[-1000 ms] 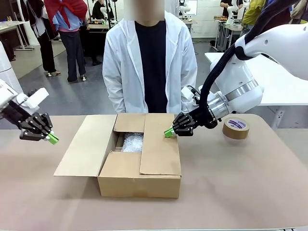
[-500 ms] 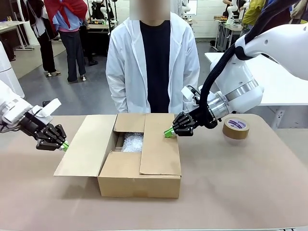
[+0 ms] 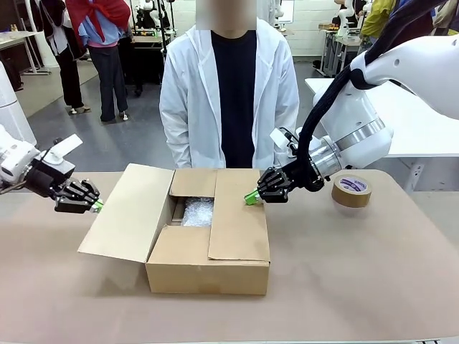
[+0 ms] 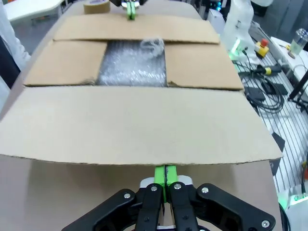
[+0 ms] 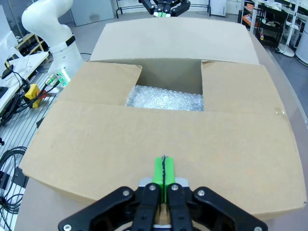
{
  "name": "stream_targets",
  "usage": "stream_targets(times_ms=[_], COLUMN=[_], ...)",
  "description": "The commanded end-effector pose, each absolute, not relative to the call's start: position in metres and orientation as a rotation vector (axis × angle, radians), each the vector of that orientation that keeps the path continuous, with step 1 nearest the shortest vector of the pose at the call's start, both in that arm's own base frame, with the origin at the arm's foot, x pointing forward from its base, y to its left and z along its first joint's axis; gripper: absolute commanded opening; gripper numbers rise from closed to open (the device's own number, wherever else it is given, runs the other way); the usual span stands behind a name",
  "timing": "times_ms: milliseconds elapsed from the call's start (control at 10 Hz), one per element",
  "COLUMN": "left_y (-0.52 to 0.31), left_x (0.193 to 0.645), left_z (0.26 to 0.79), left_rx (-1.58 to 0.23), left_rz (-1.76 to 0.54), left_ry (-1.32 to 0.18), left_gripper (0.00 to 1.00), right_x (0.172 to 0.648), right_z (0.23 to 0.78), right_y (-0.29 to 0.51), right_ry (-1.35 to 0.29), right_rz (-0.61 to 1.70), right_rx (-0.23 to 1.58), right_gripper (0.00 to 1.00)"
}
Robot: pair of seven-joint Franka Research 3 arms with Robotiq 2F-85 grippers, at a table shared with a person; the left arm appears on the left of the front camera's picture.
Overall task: Wrap the clocks to prevent damage.
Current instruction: Push the left (or right) flap of the Package Box to close it.
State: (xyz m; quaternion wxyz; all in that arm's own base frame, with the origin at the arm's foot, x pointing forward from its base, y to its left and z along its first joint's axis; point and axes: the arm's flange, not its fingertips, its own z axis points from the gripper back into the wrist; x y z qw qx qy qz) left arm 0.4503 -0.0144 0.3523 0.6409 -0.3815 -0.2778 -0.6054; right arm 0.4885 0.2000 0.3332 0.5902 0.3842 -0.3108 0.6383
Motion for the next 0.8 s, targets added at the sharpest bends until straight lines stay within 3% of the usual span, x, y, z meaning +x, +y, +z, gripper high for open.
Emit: stream_targets(times_ms=[0,700], left_y=[-0.025,-0.117], left_x=[0.450,0.473], left_z=[0.360,0.394], left_rx=[-0.877,-0.888], left_rz=[-1.395,-1.506], left_ry=[-0.724,-0.808], left_gripper=[0.00,0.00], right_x=[0.489,0.489], right_z=[0.329,0.329], right_y=[0.201,0.201], right_ry=[-0.717,-0.717], right_rz=[1.482,1.482], right_rx=[0.892,0.892], right_gripper=[0.01,0.01])
